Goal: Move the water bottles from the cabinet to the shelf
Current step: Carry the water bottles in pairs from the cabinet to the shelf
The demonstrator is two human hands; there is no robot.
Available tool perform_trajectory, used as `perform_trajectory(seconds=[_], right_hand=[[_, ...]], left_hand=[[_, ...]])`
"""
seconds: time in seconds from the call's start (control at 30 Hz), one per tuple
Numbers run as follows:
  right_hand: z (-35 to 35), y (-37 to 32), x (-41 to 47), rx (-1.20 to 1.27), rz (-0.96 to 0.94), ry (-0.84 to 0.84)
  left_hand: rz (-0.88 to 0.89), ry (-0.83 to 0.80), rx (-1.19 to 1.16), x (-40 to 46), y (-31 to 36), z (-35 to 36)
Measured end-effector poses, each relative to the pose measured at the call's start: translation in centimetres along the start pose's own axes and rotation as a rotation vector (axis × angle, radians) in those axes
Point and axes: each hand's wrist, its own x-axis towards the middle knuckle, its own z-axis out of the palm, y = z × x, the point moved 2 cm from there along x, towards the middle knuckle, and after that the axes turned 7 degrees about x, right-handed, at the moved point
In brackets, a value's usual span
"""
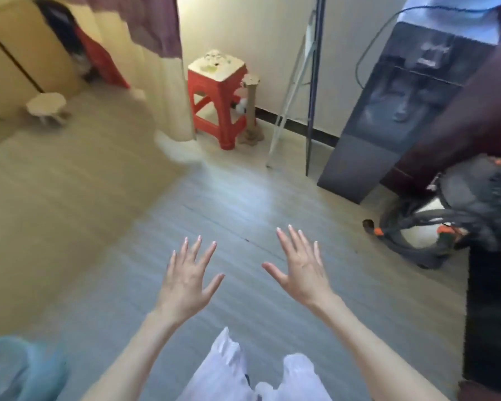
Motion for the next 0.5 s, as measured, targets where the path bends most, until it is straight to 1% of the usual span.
perform_trajectory(seconds=[0.1, 0.2, 0.33, 0.5], right_hand=[[2.3, -6.6, 6.1, -0.030, -0.160, -0.076], [3.6, -12.2, 12.2, -0.077, -0.308, -0.096], [5.5, -18.9, 20.7, -0.133, -0.467, -0.144], [8.4, -26.2, 31.6, -0.162, -0.613, -0.217]], left_hand=[[-0.198, 0.078, -0.020, -0.3, -7.2, -2.0], [-0.350, 0.139, -0.025, 0.8, -12.7, -4.6], [-0.490, 0.214, -0.032, 3.8, -18.5, -7.4], [-0.644, 0.246, -0.055, 9.1, -25.7, -8.9]])
